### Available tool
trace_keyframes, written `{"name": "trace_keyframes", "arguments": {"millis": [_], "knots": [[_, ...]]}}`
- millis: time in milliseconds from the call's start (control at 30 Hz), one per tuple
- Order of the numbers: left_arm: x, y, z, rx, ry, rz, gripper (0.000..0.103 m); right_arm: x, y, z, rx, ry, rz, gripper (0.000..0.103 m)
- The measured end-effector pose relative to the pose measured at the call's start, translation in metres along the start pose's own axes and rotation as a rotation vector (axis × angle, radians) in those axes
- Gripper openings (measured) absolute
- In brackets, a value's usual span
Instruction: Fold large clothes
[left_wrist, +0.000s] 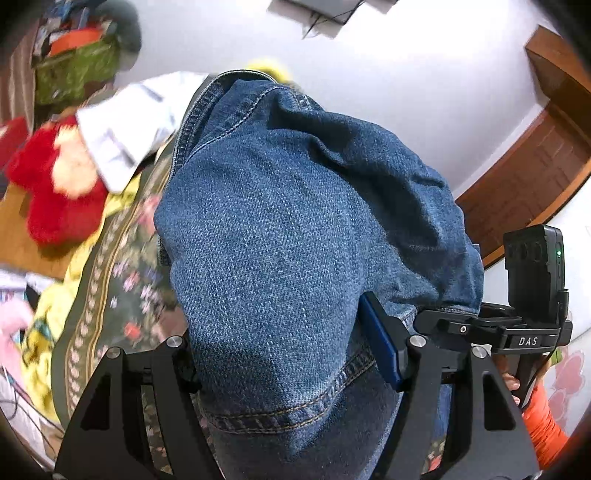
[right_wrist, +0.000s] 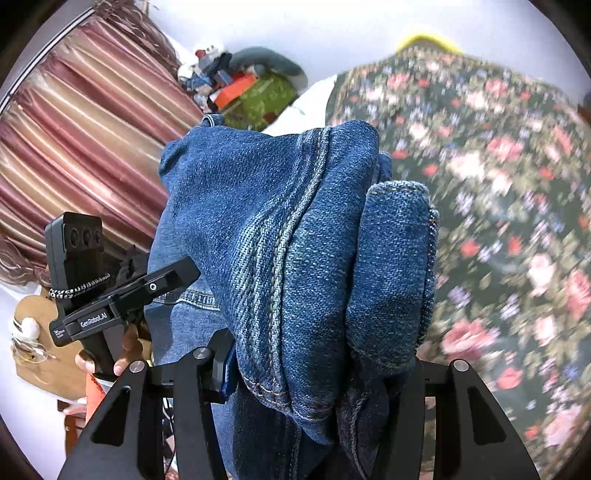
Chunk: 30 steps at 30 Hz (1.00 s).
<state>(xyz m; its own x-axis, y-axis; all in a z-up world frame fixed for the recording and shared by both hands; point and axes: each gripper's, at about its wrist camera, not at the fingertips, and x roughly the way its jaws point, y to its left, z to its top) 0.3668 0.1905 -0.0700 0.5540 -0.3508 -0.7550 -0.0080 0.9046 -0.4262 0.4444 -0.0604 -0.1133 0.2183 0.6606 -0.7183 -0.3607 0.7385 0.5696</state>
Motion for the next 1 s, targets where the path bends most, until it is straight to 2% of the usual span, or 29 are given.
{"name": "trace_keyframes", "arguments": {"millis": [200,367,500,633,733,800,867,933,1000], "knots": [[0.056,0.053,-0.021,-0.115,0.115,0.021,0.069,0.067,-0.021,-0.015,0.062,0.107,0.002,0.049],[0.105,0.087,-0.041,-0.160,0.188,0.069,0.069,0.130,-0.056,-0.030,0.132,0.214,-0.007,0.049],[0.113,0.092,-0.046,-0.117,0.146,0.081,0.076,0.156,-0.080,-0.028,0.176,0.264,0.009,0.053],[0.112,0.092,-0.046,-0.119,0.151,0.099,0.078,0.159,-0.095,-0.024,0.199,0.310,0.047,0.058],[0.107,0.088,-0.044,-0.041,0.131,0.188,0.078,0.146,-0.089,-0.026,0.167,0.315,0.029,0.058],[0.095,0.073,-0.044,0.061,0.092,0.311,0.077,0.139,-0.081,-0.029,0.156,0.316,0.009,0.060],[0.085,0.060,-0.049,0.144,0.059,0.394,0.077,0.126,-0.073,-0.031,0.121,0.309,-0.042,0.062],[0.074,0.049,-0.055,0.208,0.032,0.436,0.077,0.111,-0.063,-0.033,0.061,0.284,-0.097,0.066],[0.066,0.041,-0.065,0.236,0.011,0.426,0.077,0.093,-0.053,-0.037,-0.003,0.250,-0.151,0.071]]}}
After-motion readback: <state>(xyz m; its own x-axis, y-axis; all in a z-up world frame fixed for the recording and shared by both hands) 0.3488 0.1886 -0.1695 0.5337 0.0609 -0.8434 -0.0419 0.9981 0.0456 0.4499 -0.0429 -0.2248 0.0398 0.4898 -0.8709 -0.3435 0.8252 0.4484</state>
